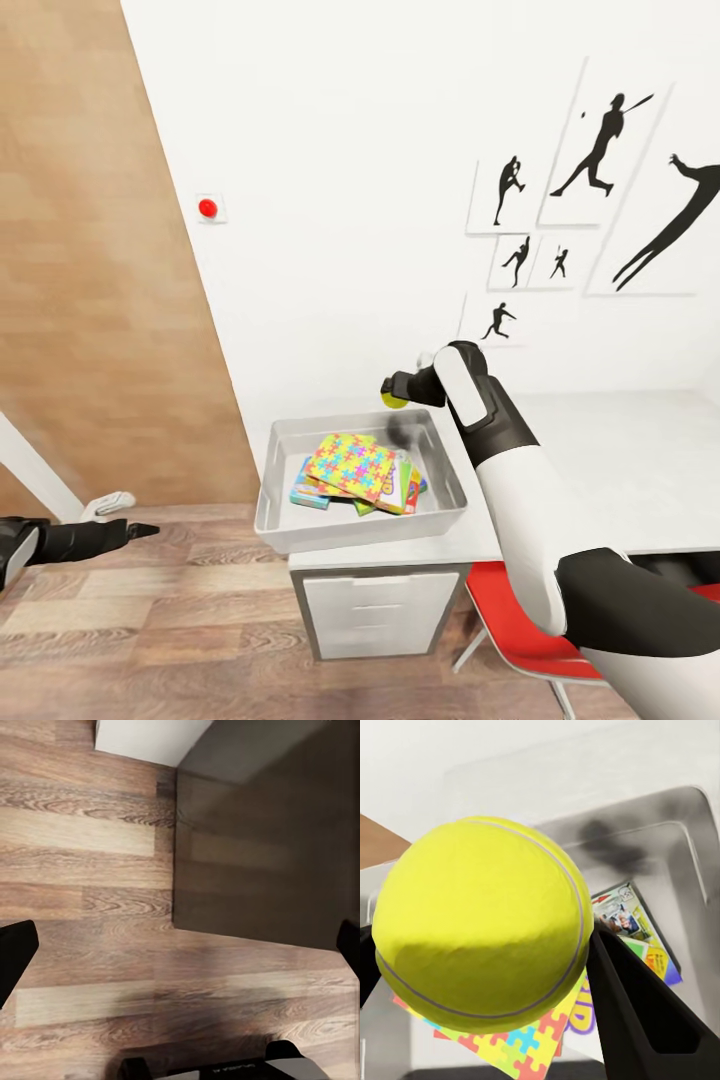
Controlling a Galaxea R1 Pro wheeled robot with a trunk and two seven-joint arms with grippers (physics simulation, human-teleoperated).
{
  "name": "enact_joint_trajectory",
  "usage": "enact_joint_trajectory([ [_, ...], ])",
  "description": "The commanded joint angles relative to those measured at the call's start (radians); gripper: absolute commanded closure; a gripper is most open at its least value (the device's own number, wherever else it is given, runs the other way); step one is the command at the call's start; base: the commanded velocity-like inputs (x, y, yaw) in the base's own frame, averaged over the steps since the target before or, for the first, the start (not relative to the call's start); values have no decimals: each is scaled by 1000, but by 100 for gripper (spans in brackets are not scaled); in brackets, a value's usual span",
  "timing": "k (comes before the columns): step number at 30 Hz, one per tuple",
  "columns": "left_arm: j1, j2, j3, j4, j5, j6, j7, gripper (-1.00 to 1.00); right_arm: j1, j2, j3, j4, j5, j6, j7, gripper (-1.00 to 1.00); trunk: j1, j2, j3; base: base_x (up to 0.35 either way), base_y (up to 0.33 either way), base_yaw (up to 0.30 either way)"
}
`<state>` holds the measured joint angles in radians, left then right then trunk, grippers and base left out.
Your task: Put all the toys in the child's room - the three board games (two on the bed and one on the table), the two jigsaw puzzles on the table, and the tennis ball on the table - inside the toy box on the table in the child's room.
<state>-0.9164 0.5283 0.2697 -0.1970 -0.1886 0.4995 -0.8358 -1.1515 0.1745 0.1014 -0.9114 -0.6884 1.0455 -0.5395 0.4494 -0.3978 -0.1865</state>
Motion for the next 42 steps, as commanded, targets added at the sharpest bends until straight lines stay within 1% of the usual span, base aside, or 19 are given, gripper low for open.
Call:
enact_joint_trajectory([
  [1,-1,1,9,-1,-9,7,-8,-100,-1,0,1,0,-12,2,-11,100,1,-2,-3,0,15,0],
  [6,-1,11,13,-1,-9,6,-22,-100,-1,0,1,4,-10,2,-11,100,1,-2,-11,0,6,0],
  [11,-1,13,14,-1,-9,5,-44,-100,-1,0,1,5,-10,2,-11,100,1,-2,-19,0,1,0],
  [25,-1,15,14,-1,-9,4,-54,-100,-1,0,1,7,-6,2,-13,100,1,-2,-42,23,0,0],
  [28,-1,20,14,-1,-9,4,-76,-100,-1,0,1,22,-4,2,-14,100,1,-2,-47,17,0,0],
  [30,-1,27,13,-1,-9,5,-106,-100,-1,0,1,37,-2,2,-15,100,1,-2,-50,6,0,0],
  [32,-1,32,13,-1,-9,4,-123,-100,-2,0,1,44,0,2,-15,100,1,-2,-53,3,0,0],
  [36,-1,37,14,-1,-9,4,-137,-100,-2,0,2,51,2,2,-16,100,1,-2,-60,1,0,0],
  [42,-1,38,14,-1,-9,4,-141,-100,-2,0,3,54,3,2,-17,100,1,-2,-70,0,0,0],
])
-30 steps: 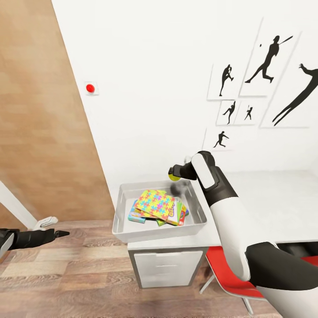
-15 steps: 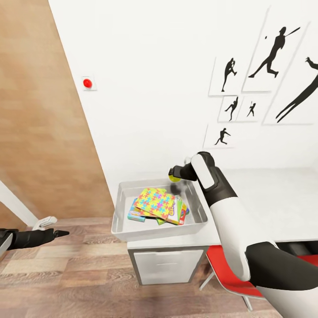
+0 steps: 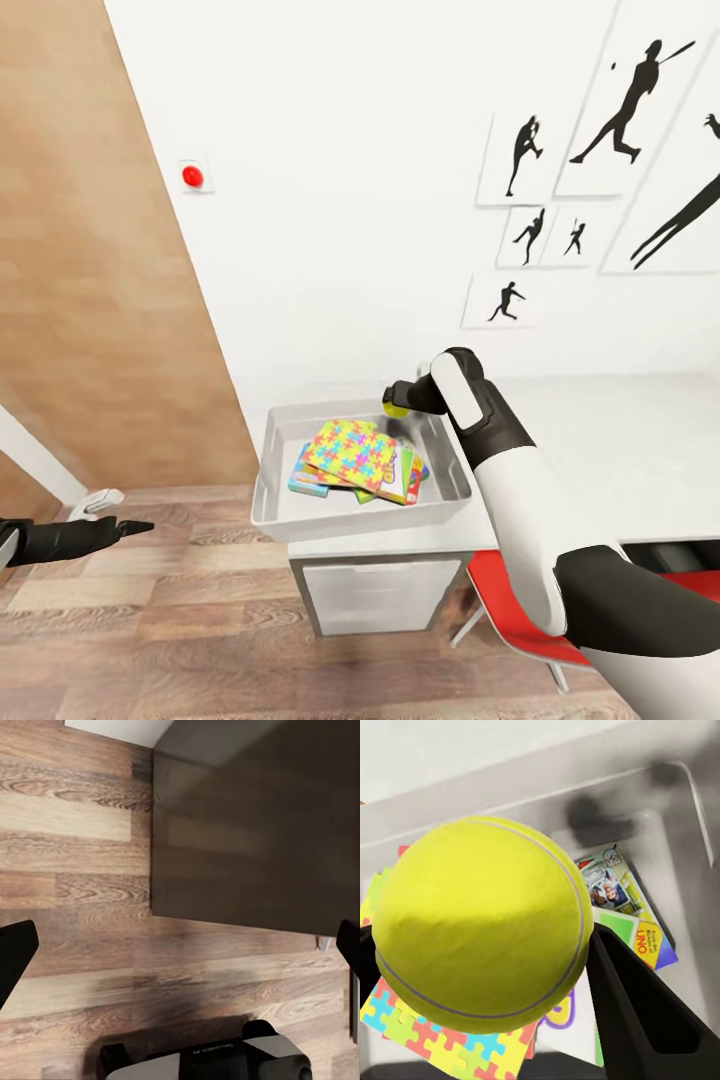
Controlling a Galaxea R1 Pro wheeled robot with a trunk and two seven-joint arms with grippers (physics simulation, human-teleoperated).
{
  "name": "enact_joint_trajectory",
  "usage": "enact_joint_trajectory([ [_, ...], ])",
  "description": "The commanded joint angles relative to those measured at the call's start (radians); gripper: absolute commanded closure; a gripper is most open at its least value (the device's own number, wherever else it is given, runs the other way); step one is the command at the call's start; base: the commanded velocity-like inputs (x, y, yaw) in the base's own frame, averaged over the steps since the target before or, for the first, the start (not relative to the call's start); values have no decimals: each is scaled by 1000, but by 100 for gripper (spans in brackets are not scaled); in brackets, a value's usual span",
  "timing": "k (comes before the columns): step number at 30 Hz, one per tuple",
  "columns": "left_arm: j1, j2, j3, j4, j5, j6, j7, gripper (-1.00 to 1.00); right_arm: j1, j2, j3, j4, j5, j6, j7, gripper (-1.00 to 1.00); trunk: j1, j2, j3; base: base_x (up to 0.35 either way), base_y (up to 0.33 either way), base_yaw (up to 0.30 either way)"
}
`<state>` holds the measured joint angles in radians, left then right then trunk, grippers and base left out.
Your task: Put all the toys in the child's room - the three board games (two on the bed and one on the table), the two jigsaw puzzles on the table, and the tennis ball on the table - inside the toy box on the table in the child's room.
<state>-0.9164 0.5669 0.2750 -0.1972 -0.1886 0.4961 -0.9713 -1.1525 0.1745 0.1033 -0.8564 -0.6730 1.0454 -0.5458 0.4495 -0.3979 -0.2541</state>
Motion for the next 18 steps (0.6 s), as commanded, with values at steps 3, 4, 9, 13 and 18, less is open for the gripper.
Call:
enact_joint_trajectory([
  [3,-1,-1,9,-1,-9,7,-6,-100,-1,0,1,0,-13,2,-11,100,1,-2,-7,0,0,0],
  [4,-1,-1,9,-1,-9,7,-6,-100,-1,0,1,0,-13,2,-11,100,1,-2,-9,0,0,0],
  [9,-1,-1,8,-1,-9,6,-6,-100,-2,0,-1,0,-12,2,-11,100,1,-2,-17,0,0,0],
  [13,-1,-1,7,-1,-10,5,-6,-100,-2,0,-2,0,-12,2,-11,100,1,-2,-23,0,0,0],
  [18,-1,-1,7,-1,-10,3,-6,-100,-2,-18,-2,-1,-11,2,-11,100,1,-2,-32,0,-1,0],
])
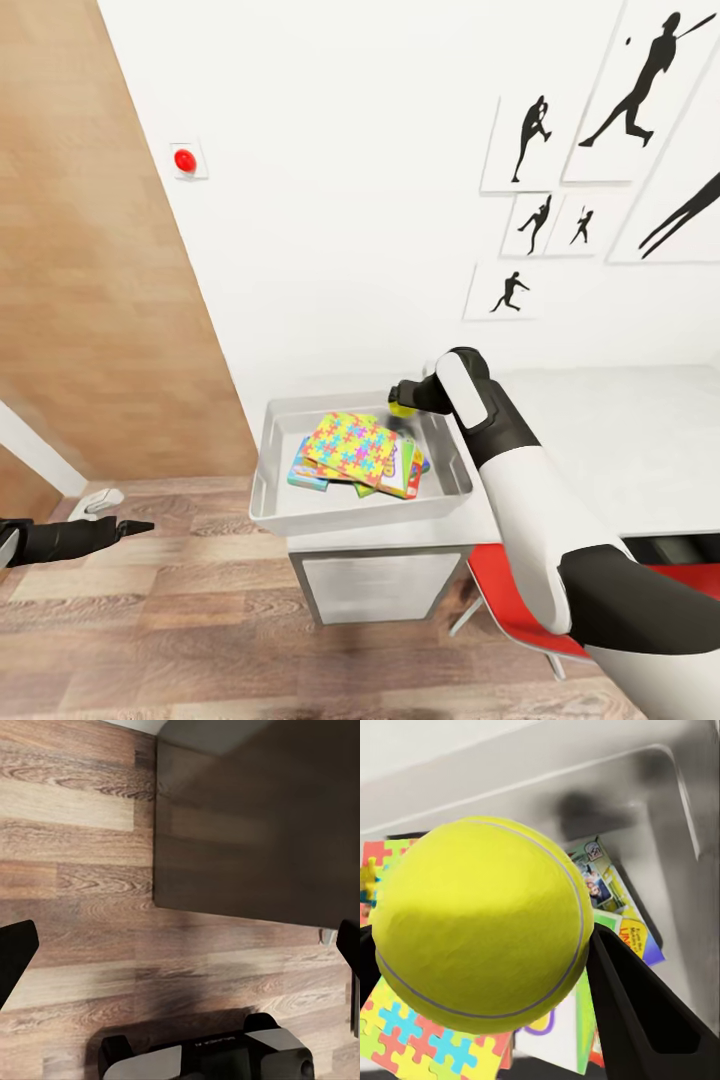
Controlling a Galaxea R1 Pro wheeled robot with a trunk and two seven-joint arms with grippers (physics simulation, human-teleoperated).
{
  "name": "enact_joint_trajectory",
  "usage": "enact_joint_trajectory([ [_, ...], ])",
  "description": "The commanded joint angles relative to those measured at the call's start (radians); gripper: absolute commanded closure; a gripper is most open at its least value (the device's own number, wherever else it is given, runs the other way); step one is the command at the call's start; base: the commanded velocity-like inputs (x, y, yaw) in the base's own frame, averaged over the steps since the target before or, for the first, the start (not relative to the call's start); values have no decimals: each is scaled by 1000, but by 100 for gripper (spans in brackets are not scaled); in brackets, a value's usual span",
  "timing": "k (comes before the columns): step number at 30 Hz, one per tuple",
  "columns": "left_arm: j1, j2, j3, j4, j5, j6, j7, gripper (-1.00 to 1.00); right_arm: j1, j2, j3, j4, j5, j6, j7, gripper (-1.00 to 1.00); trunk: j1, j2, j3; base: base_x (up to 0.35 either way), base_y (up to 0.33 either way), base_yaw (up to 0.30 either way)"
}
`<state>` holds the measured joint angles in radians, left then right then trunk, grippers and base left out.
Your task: Put all the toys in the child's room - the three board games (two on the bed and one on the table), the two jigsaw puzzles on the table, and the tennis ball on the table - inside the toy box on the table in the child's room.
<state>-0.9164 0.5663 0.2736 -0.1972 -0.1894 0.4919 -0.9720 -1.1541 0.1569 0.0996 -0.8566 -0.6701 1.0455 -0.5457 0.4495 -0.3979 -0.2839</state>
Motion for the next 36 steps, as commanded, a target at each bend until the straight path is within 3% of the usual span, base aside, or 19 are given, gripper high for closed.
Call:
enact_joint_trajectory([
  [1,-1,0,9,-1,-10,7,-5,-100,-1,-3,1,-1,-14,2,-11,100,1,-2,-4,0,-47,0],
  [19,-1,0,8,-1,-10,7,-5,-100,-3,-32,-3,-2,-13,2,-11,100,1,-2,-33,0,-43,0],
  [36,-1,0,7,-1,-10,5,-5,-100,-26,-35,-4,-3,-12,2,-8,100,1,-2,-61,9,0,0],
])
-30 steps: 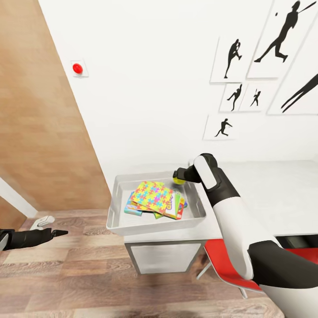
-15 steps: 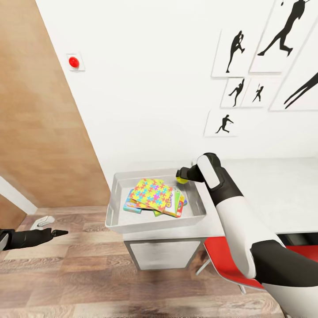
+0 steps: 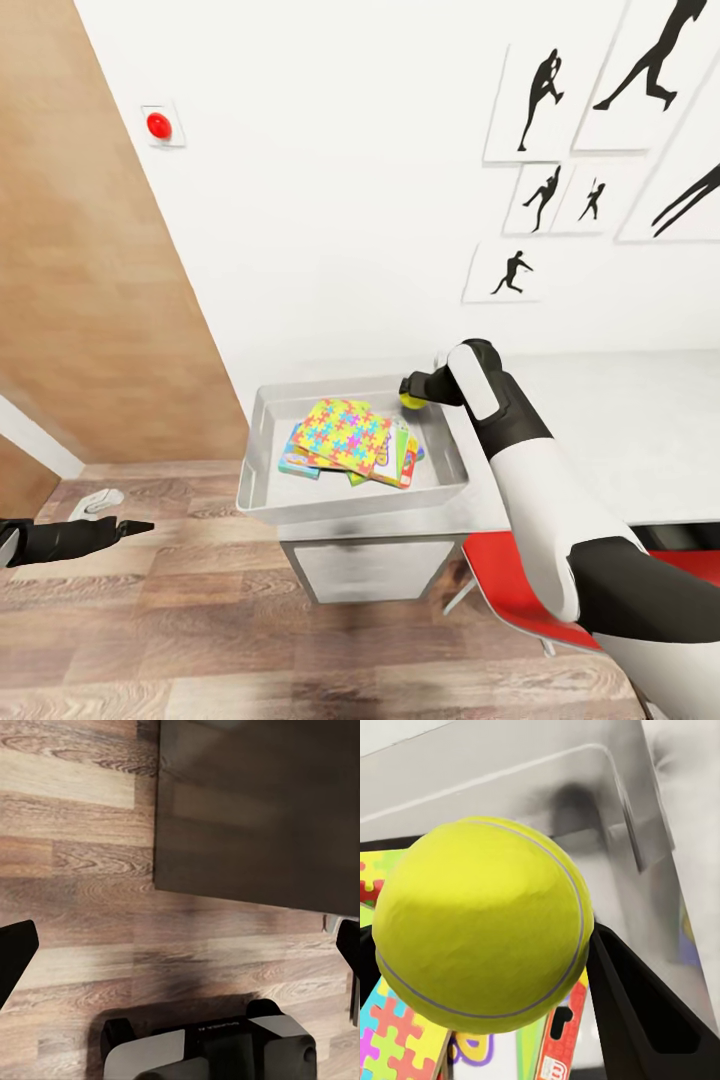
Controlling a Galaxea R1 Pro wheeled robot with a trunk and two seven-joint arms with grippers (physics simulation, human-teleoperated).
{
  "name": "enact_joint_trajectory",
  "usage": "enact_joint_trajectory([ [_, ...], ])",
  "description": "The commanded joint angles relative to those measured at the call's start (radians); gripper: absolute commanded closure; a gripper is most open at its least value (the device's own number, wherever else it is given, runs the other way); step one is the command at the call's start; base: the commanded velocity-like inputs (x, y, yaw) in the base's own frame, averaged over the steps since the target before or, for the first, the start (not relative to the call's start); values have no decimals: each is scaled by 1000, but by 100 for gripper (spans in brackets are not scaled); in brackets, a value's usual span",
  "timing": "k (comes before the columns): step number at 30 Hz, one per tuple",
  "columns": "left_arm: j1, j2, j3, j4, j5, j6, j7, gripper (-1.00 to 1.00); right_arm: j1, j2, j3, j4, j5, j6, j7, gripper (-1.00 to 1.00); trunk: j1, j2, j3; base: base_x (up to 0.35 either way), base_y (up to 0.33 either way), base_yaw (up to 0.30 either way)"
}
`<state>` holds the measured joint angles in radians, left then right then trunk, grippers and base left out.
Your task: Put all the toys in the child's room - the three board games (two on the bed and one on the table), the two jigsaw puzzles on the table, and the tennis ball on the table - inside the toy box on the table in the child's room.
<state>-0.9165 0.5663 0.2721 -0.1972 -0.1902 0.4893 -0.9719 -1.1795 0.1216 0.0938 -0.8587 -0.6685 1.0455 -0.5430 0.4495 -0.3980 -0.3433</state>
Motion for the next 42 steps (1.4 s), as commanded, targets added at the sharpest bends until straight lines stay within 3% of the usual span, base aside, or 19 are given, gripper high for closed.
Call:
enact_joint_trajectory([
  [1,-1,0,9,-1,-9,7,-5,-100,-1,0,2,-1,-13,2,-11,100,0,-2,-3,4,0,0],
  [15,-1,0,10,-1,-9,9,-4,-100,-2,0,4,-5,-14,2,-9,100,0,-2,-24,29,0,0],
  [42,-1,0,9,-1,-9,6,-4,-100,-2,0,4,-5,-13,2,-9,100,0,-2,-26,66,0,0],
])
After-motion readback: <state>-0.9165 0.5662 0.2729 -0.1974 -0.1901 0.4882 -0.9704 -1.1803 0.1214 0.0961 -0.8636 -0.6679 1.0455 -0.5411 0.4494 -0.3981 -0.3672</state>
